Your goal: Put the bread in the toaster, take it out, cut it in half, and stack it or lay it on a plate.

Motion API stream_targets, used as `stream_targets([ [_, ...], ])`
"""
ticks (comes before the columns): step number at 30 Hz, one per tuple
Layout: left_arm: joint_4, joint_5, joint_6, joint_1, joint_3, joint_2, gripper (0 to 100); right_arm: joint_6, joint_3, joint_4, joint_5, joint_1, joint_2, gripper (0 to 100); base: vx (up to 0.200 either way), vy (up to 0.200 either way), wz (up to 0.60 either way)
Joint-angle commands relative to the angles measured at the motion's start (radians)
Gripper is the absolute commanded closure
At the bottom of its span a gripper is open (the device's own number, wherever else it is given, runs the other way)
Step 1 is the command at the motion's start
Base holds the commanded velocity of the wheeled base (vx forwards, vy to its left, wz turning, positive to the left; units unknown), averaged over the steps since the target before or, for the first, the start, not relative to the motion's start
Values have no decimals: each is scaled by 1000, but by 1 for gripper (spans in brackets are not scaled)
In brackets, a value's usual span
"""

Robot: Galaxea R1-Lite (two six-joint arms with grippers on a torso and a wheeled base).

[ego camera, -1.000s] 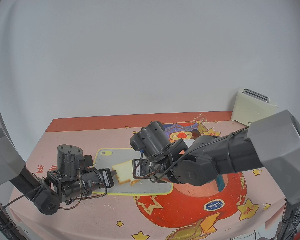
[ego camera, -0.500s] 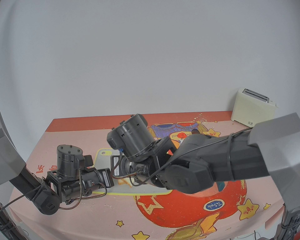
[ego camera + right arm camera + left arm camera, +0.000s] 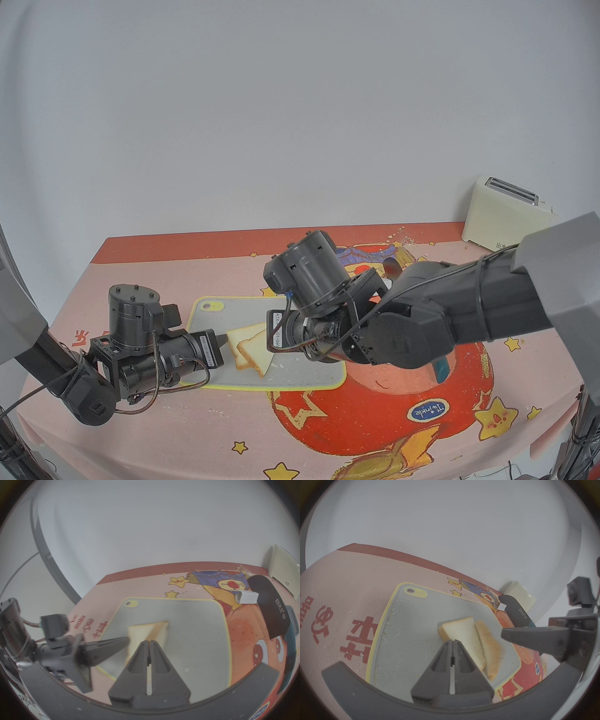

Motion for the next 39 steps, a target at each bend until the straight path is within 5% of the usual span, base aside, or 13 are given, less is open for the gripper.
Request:
stream_targets([
  [1,-1,1,0,28,-6,-21,100,5,34,-1,-1,4,26,100,0,0,0],
  [39,-2,-4,18,-4,9,37,100,14,-101,-15,0,34,101,100,0,0,0],
])
